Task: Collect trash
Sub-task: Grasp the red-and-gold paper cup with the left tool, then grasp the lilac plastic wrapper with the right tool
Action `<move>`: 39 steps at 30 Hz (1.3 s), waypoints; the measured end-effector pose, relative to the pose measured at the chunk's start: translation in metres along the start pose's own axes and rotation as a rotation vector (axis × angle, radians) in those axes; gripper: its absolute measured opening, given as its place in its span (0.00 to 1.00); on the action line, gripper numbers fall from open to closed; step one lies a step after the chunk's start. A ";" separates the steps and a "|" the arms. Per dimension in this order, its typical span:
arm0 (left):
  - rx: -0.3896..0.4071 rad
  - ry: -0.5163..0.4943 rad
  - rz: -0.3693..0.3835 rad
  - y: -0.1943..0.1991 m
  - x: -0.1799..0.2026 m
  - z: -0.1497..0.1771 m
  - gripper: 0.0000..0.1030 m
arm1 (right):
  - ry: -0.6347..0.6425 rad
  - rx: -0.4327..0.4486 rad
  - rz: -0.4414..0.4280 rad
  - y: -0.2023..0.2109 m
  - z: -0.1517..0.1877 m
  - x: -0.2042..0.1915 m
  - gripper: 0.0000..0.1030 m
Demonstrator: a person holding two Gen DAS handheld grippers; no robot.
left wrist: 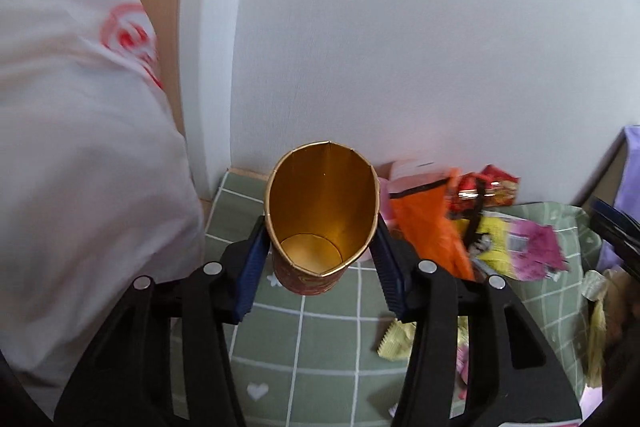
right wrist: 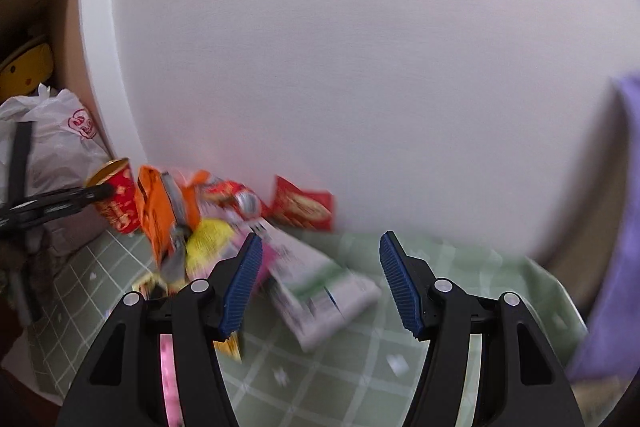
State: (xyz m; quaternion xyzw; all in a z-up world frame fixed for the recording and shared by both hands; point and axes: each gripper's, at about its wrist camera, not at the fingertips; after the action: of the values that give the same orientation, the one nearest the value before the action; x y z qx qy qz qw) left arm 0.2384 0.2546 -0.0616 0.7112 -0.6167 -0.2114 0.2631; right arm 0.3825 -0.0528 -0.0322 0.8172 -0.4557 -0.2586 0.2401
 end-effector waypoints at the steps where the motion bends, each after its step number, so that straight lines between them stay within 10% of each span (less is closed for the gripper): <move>1: 0.012 -0.010 0.003 0.011 0.001 0.002 0.46 | 0.010 -0.022 -0.009 -0.017 -0.006 -0.003 0.55; 18: 0.013 -0.038 0.052 0.020 0.008 -0.001 0.46 | -0.101 -0.152 -0.057 -0.113 -0.015 0.003 0.24; 22: 0.027 -0.025 0.061 0.022 0.006 -0.007 0.46 | -0.045 -0.125 -0.089 -0.095 -0.014 -0.012 0.09; 39: 0.104 -0.146 0.203 0.062 0.069 -0.020 0.46 | -0.090 0.019 -0.052 0.057 0.020 -0.008 0.05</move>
State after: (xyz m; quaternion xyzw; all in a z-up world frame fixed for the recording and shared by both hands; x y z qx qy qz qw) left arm 0.2141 0.1826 -0.0050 0.6403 -0.7133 -0.2027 0.2003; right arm 0.3305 -0.0758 -0.0094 0.8183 -0.4473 -0.2970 0.2049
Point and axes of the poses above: each gripper's, at about its wrist camera, not at the fingertips, and y roughly against the way its jaws point, x to its right, z to its underside, and after that the axes turned 14 degrees about -y, right-handed
